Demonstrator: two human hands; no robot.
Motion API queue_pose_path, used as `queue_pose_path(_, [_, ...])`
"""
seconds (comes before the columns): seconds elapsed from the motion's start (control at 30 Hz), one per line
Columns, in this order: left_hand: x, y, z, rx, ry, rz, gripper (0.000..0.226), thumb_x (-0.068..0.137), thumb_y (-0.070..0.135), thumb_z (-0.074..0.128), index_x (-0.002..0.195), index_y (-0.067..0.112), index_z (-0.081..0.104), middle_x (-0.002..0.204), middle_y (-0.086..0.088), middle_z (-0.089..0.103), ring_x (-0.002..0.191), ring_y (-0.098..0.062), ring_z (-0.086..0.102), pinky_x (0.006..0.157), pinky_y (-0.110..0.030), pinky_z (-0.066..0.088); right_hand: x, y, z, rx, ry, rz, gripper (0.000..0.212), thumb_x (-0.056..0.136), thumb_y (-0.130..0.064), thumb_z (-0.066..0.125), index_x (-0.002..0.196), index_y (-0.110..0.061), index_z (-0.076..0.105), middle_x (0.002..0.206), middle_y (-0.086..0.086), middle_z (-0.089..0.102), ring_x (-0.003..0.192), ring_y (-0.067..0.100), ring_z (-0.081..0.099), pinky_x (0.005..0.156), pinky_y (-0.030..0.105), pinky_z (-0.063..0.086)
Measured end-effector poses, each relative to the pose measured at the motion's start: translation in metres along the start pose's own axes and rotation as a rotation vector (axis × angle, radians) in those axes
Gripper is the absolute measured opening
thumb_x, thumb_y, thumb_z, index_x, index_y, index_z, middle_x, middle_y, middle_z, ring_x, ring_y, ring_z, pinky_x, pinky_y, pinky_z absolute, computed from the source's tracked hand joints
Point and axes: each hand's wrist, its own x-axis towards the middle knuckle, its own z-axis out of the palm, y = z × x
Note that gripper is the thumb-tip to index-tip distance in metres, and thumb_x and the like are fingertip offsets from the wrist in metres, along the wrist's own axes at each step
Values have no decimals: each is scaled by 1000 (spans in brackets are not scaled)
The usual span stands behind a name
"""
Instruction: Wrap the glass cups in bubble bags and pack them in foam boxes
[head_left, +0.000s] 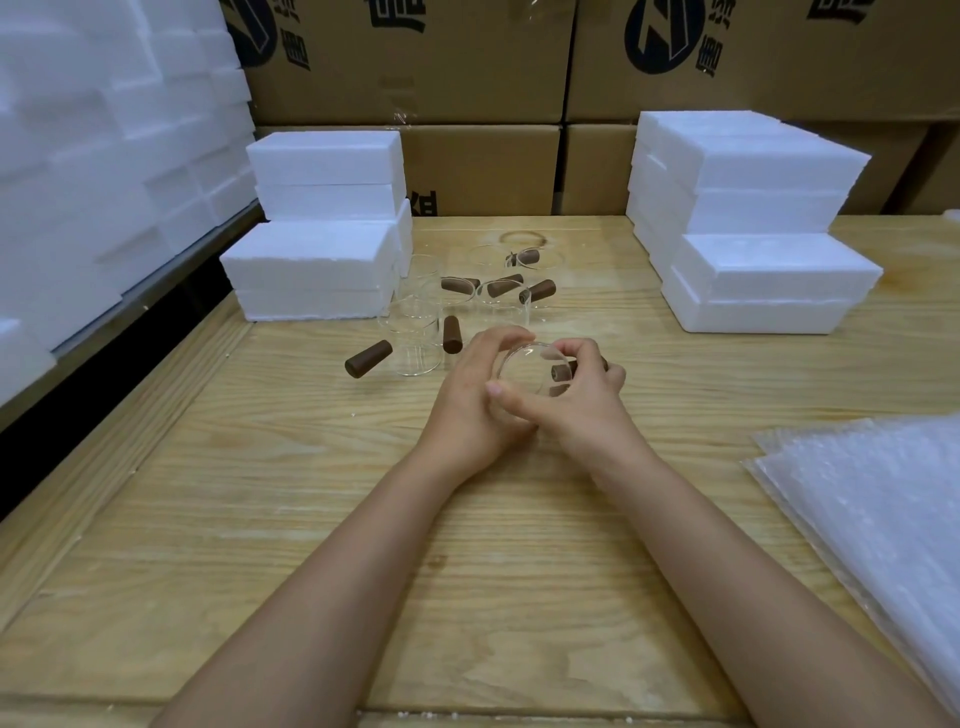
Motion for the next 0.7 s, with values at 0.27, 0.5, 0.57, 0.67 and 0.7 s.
queue_pose_path(0.27, [3, 4, -7, -200, -36, -141, 67, 59, 19, 78, 118, 26, 46, 117, 16, 56, 120, -3, 52, 90, -21, 42, -2, -5, -9, 2, -80, -161, 70, 58, -31, 88, 116, -24, 50, 116, -1, 33, 101, 3, 53, 77, 3, 44])
queue_pose_path(0.5, [2, 8, -12, -331, -53, -158, 81, 54, 34, 80, 124, 7, 49, 102, 37, 54, 125, -8, 52, 103, -51, 43, -1, -8, -19, 87, -159, -231, 46, 73, -13, 79, 113, -18, 58, 121, 13, 41, 105, 15, 56, 85, 14, 49])
queue_pose_path(0.57, [1, 9, -12, -321, -55, -154, 78, 57, 33, 80, 124, 7, 48, 104, 37, 54, 125, -9, 51, 101, -54, 43, 0, -7, -22, 93, -175, -244, 38, 78, -12, 75, 112, -18, 59, 122, 15, 43, 100, 12, 57, 81, 12, 48])
queue_pose_path(0.67, [0, 8, -11, -293, -50, -156, 69, 65, 16, 82, 124, 9, 47, 104, 37, 54, 125, -9, 52, 99, -55, 44, 2, -7, -23, 97, -182, -223, 32, 84, -17, 69, 114, -13, 60, 123, 19, 47, 98, 15, 58, 81, 19, 48])
queue_pose_path(0.7, [0, 8, -11, -282, -44, -157, 68, 66, 10, 83, 124, 10, 47, 105, 36, 54, 124, -9, 52, 98, -54, 45, 2, -7, -23, 108, -182, -212, 31, 85, -18, 68, 114, -11, 60, 123, 20, 48, 99, 18, 58, 83, 23, 49])
